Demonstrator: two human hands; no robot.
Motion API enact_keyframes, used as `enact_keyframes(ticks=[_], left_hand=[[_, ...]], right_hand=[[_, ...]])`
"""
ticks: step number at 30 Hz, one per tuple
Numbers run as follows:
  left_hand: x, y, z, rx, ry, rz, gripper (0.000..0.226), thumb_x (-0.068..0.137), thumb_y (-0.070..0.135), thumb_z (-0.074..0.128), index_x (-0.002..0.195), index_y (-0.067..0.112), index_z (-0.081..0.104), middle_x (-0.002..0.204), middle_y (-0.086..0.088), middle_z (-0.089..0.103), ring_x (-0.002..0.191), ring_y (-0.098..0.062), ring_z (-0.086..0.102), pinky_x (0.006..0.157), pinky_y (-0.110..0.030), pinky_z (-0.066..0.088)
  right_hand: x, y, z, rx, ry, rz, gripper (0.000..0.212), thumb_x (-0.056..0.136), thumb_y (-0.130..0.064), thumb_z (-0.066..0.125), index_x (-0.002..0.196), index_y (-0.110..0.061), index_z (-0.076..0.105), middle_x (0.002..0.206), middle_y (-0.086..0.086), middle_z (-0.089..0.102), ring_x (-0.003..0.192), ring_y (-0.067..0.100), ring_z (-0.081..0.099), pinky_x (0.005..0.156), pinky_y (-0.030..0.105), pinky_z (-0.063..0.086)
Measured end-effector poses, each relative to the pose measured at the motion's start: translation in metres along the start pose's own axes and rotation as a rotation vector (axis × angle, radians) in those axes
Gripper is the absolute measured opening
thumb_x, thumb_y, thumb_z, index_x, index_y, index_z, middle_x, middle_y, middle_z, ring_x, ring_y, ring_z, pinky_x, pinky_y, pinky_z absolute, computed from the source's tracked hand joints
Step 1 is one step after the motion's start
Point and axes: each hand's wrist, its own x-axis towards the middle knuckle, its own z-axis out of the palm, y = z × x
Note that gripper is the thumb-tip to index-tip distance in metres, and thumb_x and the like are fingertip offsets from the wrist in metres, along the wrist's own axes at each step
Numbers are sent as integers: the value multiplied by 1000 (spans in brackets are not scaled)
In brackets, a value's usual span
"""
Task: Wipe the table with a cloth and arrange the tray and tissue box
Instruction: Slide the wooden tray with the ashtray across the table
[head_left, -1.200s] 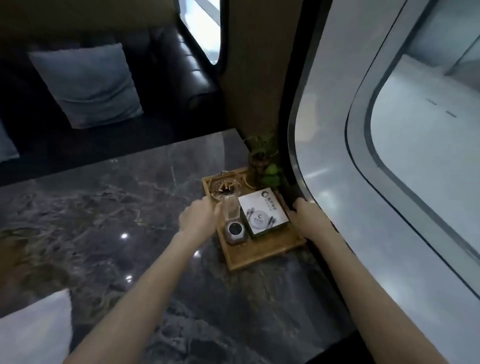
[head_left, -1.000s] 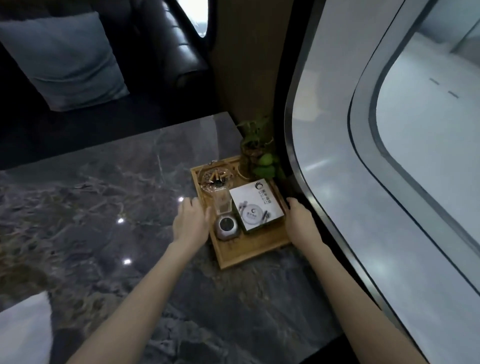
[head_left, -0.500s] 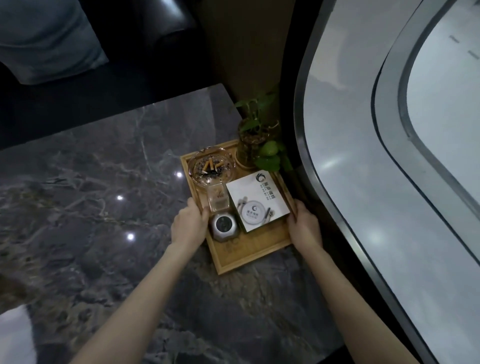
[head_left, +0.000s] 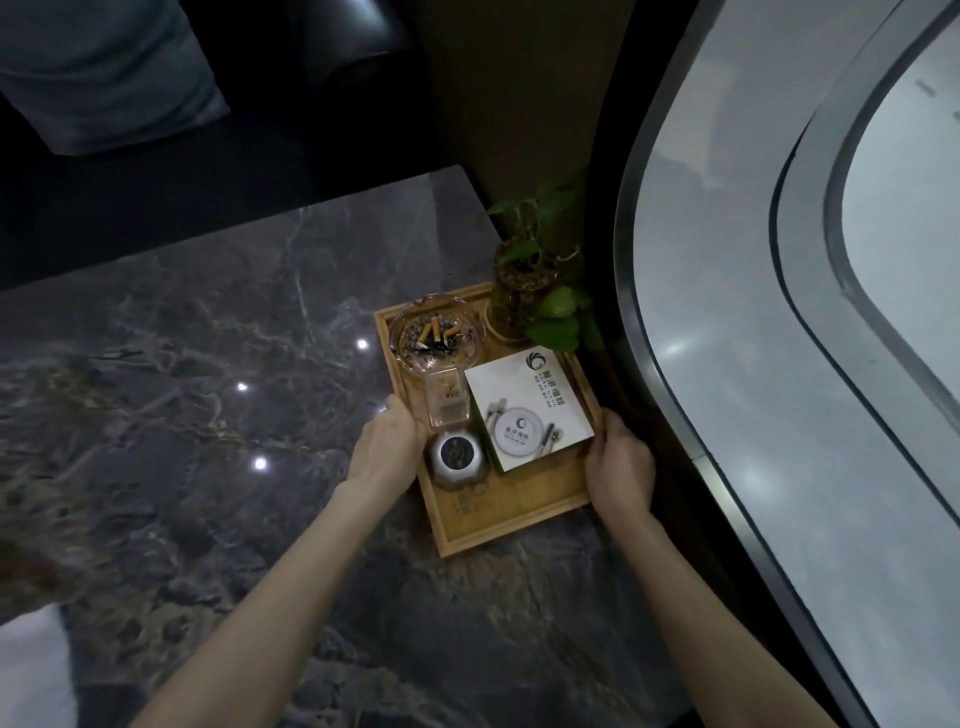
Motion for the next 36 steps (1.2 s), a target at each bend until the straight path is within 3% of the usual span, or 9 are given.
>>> enact_keyframes(ticks=[3,12,17,22,29,32,36], left_hand=[[-2,1,0,-40,41,23,19,96,17,35,96,0,42,98,-25,60,87,-41,57,66,-39,36],[-11,-7,-3,-133,132,-3,20,96,21,32,99,4,42,97,-21,61,87,-40,59,66,-38,38],[-20,-20,-24,-115,198,17,17,94,17,36,100,2,43,96,-24,61,87,-42,58,67,-38,36],[-34,-46,-51,-123,276,19,19,95,18,36,97,0,43,95,-28,62,85,-44,59,65,-38,36],[-67,-96,-86,-152,329,-70,20,97,27,31,88,12,40,81,-8,52,71,-25,49,65,-32,33],[-82,-125,-97,-106,350,-84,14,97,20,34,89,9,40,88,-19,60,75,-33,55,64,-34,34],[-97,-162,-108,-71,329,-127,18,95,18,37,96,1,43,94,-30,62,82,-42,59,62,-38,37]], right_hand=[[-1,-2,-2,5,66,-19,25,94,-8,39,110,1,56,96,25,67,83,39,63,63,30,39],[-8,-15,0,109,183,-91,24,90,-1,49,111,4,59,88,26,69,77,38,67,67,35,51],[-14,-34,4,112,199,-180,19,90,-2,50,105,1,60,84,21,69,72,33,66,64,31,49],[-30,-62,16,121,210,-251,22,90,-3,49,107,3,61,86,22,70,75,36,66,67,37,52],[-70,-106,39,194,165,-309,20,92,-6,46,102,-1,63,87,17,69,78,32,63,66,28,41],[-89,-120,55,203,137,-331,18,92,-7,46,100,-3,62,83,17,69,74,33,63,64,34,44],[-115,-135,74,222,132,-373,17,90,-4,49,99,-1,63,81,19,69,70,34,63,62,28,37]])
